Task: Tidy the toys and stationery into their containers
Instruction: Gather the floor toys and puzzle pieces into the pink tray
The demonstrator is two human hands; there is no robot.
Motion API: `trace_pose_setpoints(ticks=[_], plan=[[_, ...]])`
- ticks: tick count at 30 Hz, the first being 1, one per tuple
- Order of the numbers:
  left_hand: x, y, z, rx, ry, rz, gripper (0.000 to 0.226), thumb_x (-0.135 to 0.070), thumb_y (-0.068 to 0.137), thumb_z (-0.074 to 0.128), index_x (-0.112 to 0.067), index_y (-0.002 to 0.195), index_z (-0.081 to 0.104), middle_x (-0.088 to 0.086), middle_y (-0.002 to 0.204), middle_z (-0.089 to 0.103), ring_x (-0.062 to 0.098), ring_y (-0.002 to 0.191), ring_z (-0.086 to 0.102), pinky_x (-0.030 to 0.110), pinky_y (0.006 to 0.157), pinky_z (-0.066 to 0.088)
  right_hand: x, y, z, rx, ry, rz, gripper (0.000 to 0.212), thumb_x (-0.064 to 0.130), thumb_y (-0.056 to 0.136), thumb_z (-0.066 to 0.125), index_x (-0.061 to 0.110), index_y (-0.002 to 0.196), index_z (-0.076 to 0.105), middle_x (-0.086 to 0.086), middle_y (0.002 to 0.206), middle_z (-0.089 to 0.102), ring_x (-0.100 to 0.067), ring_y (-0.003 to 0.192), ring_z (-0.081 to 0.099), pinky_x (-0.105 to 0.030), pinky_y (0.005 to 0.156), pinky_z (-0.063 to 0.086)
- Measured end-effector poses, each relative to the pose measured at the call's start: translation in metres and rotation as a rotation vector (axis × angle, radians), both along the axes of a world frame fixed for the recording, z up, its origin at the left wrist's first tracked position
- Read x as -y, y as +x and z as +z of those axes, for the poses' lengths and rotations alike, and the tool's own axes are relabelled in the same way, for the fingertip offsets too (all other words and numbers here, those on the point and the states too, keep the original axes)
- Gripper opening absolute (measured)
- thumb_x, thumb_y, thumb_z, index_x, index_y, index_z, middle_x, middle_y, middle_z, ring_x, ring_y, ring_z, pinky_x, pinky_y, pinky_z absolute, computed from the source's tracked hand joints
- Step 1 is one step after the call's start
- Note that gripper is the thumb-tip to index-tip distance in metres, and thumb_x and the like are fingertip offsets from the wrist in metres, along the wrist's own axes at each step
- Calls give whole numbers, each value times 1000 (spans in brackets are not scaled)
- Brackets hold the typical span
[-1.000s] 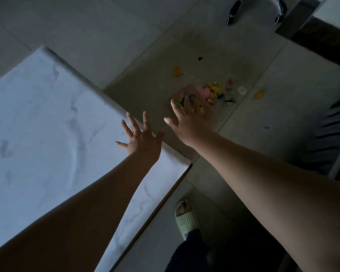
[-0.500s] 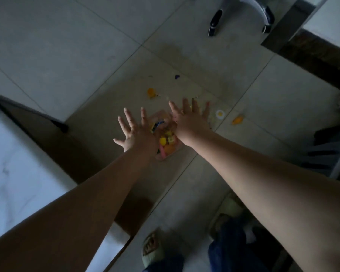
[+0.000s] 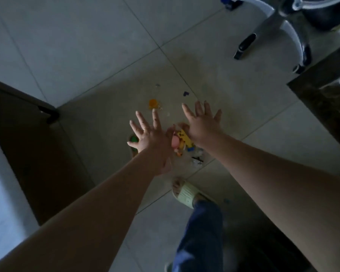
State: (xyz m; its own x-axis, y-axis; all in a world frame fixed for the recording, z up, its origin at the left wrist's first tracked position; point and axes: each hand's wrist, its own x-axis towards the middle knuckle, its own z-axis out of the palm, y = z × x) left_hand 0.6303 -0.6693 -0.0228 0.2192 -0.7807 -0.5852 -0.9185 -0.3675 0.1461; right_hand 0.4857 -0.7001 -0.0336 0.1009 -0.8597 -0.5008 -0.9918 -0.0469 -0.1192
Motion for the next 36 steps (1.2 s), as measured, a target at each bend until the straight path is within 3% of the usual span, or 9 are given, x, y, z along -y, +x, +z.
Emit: trace_pose_setpoints(ticks=[3,8,20,28,36], plan=[[36,4,-13,-4,31,59,73,-68,91,19,-41,147,-21,3,153,-36,34,144,-24,70,108,14,51,3,-14,-23,57,41,68,45,100,33,39,150,-13,-7,162,-9,-32,148,-10,-65,113,-2],[73,17,-32,-13,99,153,72,-69,91,20,-43,147,-18,2,154,-34,31,144,-25,69,108,12,116,26,-38,-56,96,138,65,57,98,24,38,152,-7,-6,162,-6,-32,149,-5,-63,115,2],[116,19,-59,-4,243,437,71,-68,92,22,-45,147,-16,0,155,-33,30,144,-25,69,109,8,187,36,-87,-89,235,425,63,53,100,27,37,152,-5,-5,162,-11,-30,149,-8,-60,117,4],[177,-64,-84,39,225,756,72,-70,91,22,-44,149,-11,1,156,-30,29,145,-24,69,108,8,265,-7,-97,1,265,753,63,51,100,28,37,152,-3,-3,162,-11,-29,149,-8,-60,116,2],[183,-196,-148,-137,309,1116,72,-70,91,21,-43,149,-12,0,156,-31,29,145,-23,69,108,12,296,-87,-150,-104,277,913,64,50,98,34,36,153,3,-6,163,-3,-30,149,-5,-59,116,0]])
